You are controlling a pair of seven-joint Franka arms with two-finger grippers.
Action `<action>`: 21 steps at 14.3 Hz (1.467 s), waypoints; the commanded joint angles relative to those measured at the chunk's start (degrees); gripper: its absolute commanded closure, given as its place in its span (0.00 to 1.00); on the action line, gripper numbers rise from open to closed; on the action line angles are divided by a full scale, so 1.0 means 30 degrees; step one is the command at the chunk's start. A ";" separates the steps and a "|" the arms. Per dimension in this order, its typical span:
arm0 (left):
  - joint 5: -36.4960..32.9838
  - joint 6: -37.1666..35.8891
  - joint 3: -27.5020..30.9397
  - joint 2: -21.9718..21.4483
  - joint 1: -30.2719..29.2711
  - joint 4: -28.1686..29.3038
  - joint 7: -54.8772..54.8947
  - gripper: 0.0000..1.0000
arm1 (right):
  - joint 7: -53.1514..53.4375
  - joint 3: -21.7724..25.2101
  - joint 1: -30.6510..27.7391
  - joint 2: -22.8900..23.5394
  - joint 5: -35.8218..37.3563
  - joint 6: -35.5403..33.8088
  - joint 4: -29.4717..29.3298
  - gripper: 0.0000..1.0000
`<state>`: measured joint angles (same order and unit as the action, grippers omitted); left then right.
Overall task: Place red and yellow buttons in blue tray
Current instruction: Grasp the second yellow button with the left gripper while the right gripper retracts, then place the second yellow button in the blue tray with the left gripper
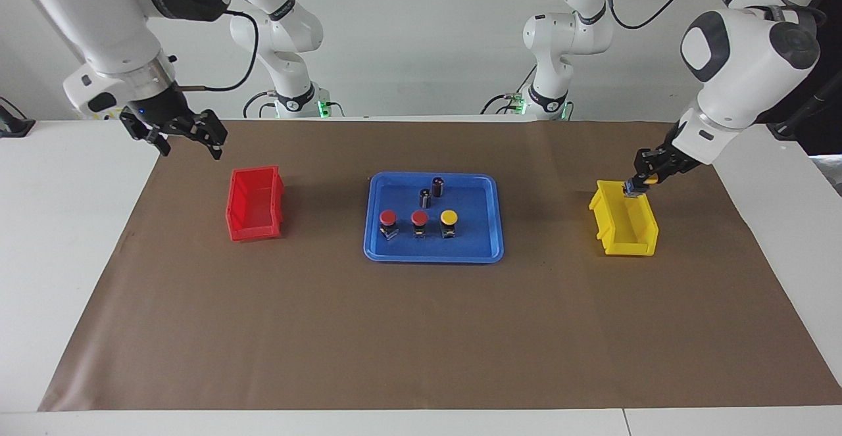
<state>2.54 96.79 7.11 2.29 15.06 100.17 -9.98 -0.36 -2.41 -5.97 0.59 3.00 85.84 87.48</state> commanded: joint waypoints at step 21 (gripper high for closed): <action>-0.0145 0.8925 0.0033 0.3426 0.8749 0.3114 -1.0296 0.99 | -0.0729 0.2386 0.1053 -0.0666 -0.0152 0.0126 0.1514 0.00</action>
<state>2.54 121.25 6.35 11.83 40.29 108.67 -40.04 -1.81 4.40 -3.02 -0.39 3.25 85.03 90.85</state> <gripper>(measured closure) 0.590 0.000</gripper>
